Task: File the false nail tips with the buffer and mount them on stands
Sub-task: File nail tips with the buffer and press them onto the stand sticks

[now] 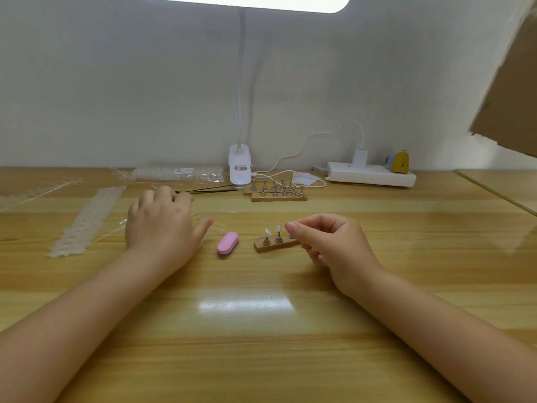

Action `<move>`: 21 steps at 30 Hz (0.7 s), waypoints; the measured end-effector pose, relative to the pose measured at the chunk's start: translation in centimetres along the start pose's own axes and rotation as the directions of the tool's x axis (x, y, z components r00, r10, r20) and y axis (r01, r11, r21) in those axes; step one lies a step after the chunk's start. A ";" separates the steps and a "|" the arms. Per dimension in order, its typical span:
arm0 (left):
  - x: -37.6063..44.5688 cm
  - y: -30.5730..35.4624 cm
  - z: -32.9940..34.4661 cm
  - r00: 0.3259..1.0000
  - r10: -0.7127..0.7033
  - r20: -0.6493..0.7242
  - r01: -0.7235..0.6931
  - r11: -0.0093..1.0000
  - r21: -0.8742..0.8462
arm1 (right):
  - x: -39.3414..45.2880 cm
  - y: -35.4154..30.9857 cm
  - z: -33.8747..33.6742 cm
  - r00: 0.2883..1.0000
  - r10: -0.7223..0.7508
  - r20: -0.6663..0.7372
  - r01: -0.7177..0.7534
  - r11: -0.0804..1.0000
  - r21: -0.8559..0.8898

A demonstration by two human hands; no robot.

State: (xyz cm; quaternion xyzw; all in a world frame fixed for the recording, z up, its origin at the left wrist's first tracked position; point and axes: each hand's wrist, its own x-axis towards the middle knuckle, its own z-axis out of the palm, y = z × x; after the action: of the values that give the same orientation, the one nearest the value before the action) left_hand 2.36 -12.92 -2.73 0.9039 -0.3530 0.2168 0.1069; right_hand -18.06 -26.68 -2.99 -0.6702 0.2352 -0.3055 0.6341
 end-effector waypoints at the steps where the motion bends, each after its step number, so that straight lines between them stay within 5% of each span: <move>1: -0.2 0.5 -0.2 0.999 0.037 -0.037 -0.038 0.999 -0.021 | 0.1 0.0 0.0 1.000 0.020 0.000 -0.020 0.999 0.030; 8: -2.2 3.1 -0.4 0.961 0.266 0.075 -0.262 0.963 -0.069 | 0.3 0.0 -0.1 0.989 0.120 0.092 -0.136 0.972 0.190; 17: -2.2 2.8 -0.1 0.971 0.226 0.078 -0.215 0.968 -0.127 | 0.8 0.5 -0.1 0.959 0.171 0.228 -0.228 0.939 0.256; 19: -2.4 3.0 -0.3 0.974 0.226 0.001 -0.220 0.947 -0.234 | 0.8 0.6 0.0 0.959 0.165 0.231 -0.225 0.938 0.264; 21: -2.6 3.6 -1.0 0.974 0.195 -0.113 -0.226 0.822 -0.523 | 0.8 0.6 0.0 0.960 0.160 0.229 -0.222 0.934 0.279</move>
State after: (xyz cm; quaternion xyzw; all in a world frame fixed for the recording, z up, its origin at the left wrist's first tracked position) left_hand -2.12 -13.61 -2.96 0.7877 -0.4937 0.1454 0.3384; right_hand -17.40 -27.31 -3.53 -0.5670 0.1843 -0.2048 0.7763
